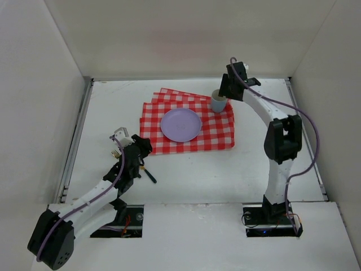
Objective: Set the dinner table for one person
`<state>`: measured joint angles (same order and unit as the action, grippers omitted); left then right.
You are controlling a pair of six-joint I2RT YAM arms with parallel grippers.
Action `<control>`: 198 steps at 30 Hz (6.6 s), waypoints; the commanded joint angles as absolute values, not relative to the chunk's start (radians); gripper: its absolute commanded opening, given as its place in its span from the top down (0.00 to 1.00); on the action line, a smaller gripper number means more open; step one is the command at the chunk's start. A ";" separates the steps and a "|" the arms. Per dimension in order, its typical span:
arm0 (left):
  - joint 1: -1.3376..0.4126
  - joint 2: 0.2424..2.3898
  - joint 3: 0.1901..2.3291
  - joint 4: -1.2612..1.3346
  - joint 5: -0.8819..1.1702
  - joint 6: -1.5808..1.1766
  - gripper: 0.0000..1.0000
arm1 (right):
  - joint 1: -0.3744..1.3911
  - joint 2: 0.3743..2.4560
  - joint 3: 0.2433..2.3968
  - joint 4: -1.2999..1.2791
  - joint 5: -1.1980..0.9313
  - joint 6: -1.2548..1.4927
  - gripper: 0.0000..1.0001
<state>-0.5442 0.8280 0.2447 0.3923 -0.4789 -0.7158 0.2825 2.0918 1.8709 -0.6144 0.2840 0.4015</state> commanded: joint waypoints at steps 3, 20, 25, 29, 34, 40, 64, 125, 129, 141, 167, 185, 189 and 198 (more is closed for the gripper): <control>-0.637 0.778 0.374 0.071 -0.633 -0.729 0.60 | 0.292 1.788 1.708 -0.434 0.302 0.423 0.25; -0.752 0.641 0.445 -0.419 -0.783 -0.993 0.63 | 0.959 1.525 1.043 -0.014 0.202 0.463 0.84; -0.804 0.770 0.456 -0.429 -0.666 -1.084 0.65 | 0.976 1.428 0.994 -0.076 0.304 0.476 0.81; -0.844 0.856 0.453 -0.509 -0.655 -1.257 0.66 | 0.883 1.312 0.928 -0.089 0.345 0.479 0.77; -0.874 0.922 0.475 -0.523 -0.647 -1.318 0.66 | 0.803 1.241 0.822 -0.028 0.302 0.492 0.75; -0.907 1.046 0.520 -0.528 -0.637 -1.353 0.66 | 0.780 1.200 0.779 -0.014 0.275 0.485 0.73; -0.855 1.129 0.451 -0.486 -0.565 -1.378 0.92 | 0.674 1.012 0.683 0.014 0.270 0.517 0.39; -0.864 2.188 1.612 -0.126 -0.337 -0.758 0.96 | 0.390 0.762 0.537 0.041 0.305 0.643 0.25; -0.866 2.171 1.592 -0.126 -0.356 -0.778 0.89 | 0.390 0.762 0.537 0.041 0.305 0.643 0.25; -0.923 1.714 1.298 -0.058 -0.478 -0.670 0.66 | 0.390 0.756 0.537 0.041 0.305 0.641 0.24; -0.462 0.808 0.408 -0.514 -0.531 -0.996 0.65 | 0.450 0.856 0.575 0.041 0.281 0.615 0.42; -0.452 0.997 0.357 -0.321 -0.480 -1.005 0.74 | 0.516 0.914 0.597 0.057 0.291 0.598 0.43; -0.450 1.015 0.362 -0.319 -0.469 -1.003 0.81 | 0.516 0.913 0.597 0.057 0.293 0.598 0.43; -0.420 0.965 0.331 -0.327 -0.426 -1.000 0.87 | 0.492 0.839 0.577 0.046 0.290 0.594 0.43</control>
<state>-0.4294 0.9771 0.3595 -0.2935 -0.4664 -1.0042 0.5030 0.8768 0.5491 0.0078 0.2810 0.6056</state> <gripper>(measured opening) 0.141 0.576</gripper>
